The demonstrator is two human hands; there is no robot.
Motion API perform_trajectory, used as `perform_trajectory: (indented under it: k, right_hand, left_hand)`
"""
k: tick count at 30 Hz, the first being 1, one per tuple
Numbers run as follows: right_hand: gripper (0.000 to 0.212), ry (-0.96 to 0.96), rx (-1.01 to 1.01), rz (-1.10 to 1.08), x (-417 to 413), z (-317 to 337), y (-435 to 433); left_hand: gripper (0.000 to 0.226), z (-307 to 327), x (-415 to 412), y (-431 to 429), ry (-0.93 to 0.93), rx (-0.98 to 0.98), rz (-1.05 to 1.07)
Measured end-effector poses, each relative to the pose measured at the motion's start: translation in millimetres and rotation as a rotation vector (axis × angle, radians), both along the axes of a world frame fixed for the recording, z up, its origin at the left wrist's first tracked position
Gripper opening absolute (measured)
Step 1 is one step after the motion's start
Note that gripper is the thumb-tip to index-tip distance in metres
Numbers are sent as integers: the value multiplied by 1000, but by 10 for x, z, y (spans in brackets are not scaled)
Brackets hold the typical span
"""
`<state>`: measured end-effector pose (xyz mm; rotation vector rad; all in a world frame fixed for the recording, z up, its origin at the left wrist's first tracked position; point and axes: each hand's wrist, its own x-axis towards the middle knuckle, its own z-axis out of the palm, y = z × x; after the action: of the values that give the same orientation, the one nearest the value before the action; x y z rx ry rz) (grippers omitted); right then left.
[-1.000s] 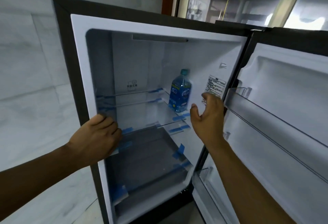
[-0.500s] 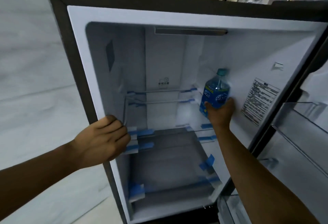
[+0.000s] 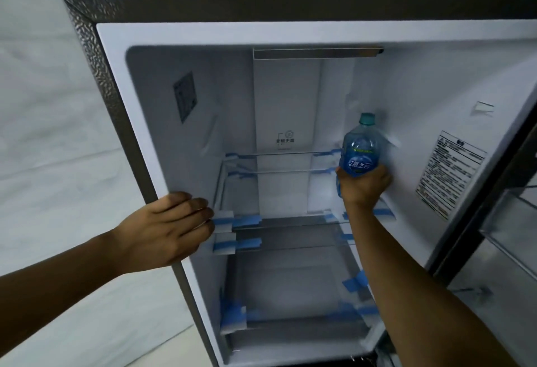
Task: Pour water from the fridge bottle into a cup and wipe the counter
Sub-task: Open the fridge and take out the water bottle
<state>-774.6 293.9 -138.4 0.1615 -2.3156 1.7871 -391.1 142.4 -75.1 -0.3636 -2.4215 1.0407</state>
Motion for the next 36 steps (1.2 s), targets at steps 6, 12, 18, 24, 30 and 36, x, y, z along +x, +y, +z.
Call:
perform_trajectory:
  k: [6,12,18,24,30,36]
  right_hand:
    - [94,-10,10,-70,102,69,-55]
    - [87,-23,8,-23,115,71,27]
    - [81,-4,3,81,270,70,150]
    - [93,-35,3,150,241,-221,130]
    - [76,-52,1,227,856,50,327]
    - [50,-41,-60,266,1657,286,490]
  left_hand:
    - [36,-27,-4,-15,10,-25,50]
    - [43,-15,-28,37,15,-7,57]
    - [51,3,-28,47,-3,20,56]
    - [51,5,-10,15,-26,22,46]
    - [52,4,2,-39,-70,30,36]
    - [57,31,22,-85,-131,21,24]
